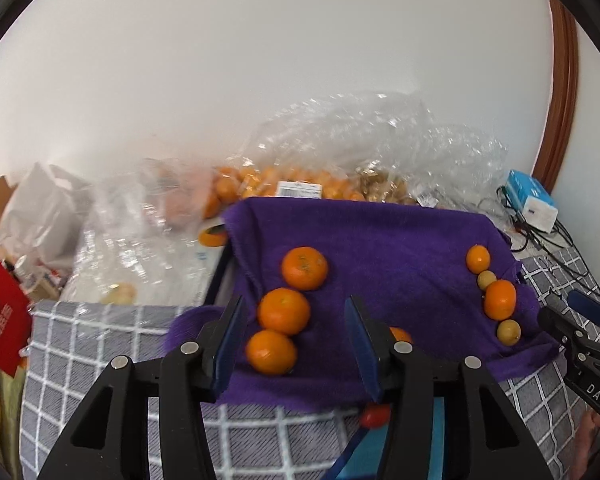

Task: Organize fruits
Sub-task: 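Lower both oranges onto the purple towel and open both tools, then withdraw both tools from the towel toward the star mat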

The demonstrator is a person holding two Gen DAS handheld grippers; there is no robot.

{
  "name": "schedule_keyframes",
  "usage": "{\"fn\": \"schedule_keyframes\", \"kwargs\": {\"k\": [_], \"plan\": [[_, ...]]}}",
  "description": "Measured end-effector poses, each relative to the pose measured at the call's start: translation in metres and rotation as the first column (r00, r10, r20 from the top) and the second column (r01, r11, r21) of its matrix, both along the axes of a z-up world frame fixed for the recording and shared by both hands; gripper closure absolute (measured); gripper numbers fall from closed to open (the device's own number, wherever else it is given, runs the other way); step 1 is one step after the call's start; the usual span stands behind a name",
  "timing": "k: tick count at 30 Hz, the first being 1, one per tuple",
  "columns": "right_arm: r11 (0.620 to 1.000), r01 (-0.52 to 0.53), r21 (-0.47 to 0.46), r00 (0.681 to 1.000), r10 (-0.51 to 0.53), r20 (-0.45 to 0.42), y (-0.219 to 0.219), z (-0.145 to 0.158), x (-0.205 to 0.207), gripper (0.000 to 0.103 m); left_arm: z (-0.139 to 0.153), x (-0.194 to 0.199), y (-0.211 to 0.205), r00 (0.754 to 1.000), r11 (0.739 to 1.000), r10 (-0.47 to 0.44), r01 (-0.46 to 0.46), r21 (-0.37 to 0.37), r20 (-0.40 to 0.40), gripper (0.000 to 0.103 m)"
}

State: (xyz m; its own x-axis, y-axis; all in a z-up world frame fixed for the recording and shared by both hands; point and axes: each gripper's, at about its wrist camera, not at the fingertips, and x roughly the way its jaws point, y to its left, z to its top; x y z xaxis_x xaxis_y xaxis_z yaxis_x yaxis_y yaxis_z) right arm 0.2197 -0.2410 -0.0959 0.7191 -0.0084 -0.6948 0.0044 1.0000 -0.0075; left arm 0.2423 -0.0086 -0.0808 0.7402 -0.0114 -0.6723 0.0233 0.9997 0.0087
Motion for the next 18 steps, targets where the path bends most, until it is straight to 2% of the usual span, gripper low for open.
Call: {"fn": "schedule_keyframes", "kwargs": {"k": [5, 9, 13, 18], "plan": [[0.998, -0.044, 0.035, 0.999, 0.045, -0.017, 0.015, 0.003, -0.023, 0.042, 0.003, -0.03, 0.026, 0.999, 0.998, 0.055, -0.055, -0.037, -0.001, 0.055], [0.995, -0.082, 0.061, 0.996, 0.084, -0.034, 0.029, -0.005, -0.039, 0.042, -0.002, -0.055, 0.041, 0.998, 0.997, 0.065, -0.065, -0.051, -0.015, 0.055], [0.99, -0.13, 0.06, 0.99, 0.134, -0.052, 0.046, -0.02, -0.052, 0.042, -0.015, -0.075, 0.05, 0.997, 0.998, 0.063, -0.064, -0.027, -0.034, 0.055], [0.983, -0.17, 0.073, 0.981, 0.176, -0.084, 0.061, -0.04, -0.062, 0.042, -0.034, -0.092, 0.06, 0.995, 0.997, 0.06, -0.064, -0.053, -0.082, 0.055]]}}
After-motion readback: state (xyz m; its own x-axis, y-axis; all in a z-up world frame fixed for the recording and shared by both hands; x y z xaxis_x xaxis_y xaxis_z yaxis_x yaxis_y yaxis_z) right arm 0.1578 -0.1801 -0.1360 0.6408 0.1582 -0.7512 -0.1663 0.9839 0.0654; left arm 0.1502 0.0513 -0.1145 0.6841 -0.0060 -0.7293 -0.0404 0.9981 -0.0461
